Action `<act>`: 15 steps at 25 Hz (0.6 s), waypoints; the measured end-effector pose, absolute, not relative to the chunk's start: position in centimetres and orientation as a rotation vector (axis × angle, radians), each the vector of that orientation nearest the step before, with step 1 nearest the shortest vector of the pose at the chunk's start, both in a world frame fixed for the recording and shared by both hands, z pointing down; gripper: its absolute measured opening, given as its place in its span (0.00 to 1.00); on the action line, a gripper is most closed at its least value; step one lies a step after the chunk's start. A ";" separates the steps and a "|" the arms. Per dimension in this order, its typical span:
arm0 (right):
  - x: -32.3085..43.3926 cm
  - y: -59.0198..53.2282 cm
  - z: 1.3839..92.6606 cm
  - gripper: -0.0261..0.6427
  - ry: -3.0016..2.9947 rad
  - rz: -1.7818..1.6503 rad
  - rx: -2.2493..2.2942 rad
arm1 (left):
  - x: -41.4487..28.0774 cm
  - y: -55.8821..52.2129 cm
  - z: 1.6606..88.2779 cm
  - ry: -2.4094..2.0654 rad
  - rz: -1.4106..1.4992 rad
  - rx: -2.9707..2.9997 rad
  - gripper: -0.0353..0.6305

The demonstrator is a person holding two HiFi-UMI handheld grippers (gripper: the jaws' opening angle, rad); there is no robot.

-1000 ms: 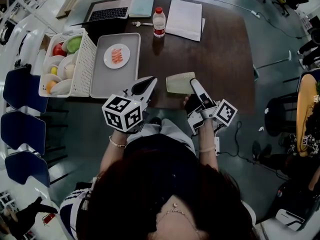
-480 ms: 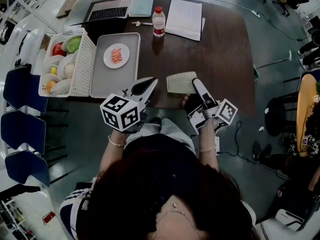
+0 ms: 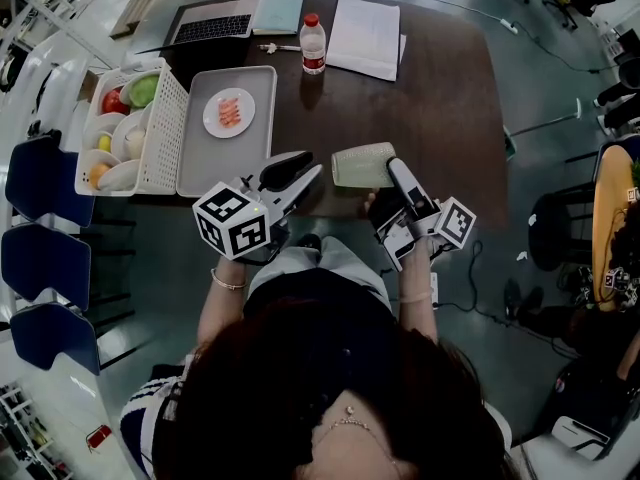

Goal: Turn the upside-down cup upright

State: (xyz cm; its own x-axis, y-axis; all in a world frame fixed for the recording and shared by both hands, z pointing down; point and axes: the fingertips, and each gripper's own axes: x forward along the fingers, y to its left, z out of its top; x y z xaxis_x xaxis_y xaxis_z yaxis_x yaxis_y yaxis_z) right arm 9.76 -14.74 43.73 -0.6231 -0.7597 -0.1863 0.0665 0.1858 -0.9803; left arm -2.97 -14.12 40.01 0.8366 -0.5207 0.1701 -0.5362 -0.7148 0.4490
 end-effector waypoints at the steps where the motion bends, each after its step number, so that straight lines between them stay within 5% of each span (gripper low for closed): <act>1: 9.8 -14.7 43.7 0.58 1.770 -1.514 -0.649 | -2.7 -14.0 40.0 -0.756 0.049 2.532 0.20; 15: 10.3 -13.9 43.2 0.58 1.772 -1.506 -0.588 | -0.2 -11.6 40.8 -0.521 0.173 2.603 0.42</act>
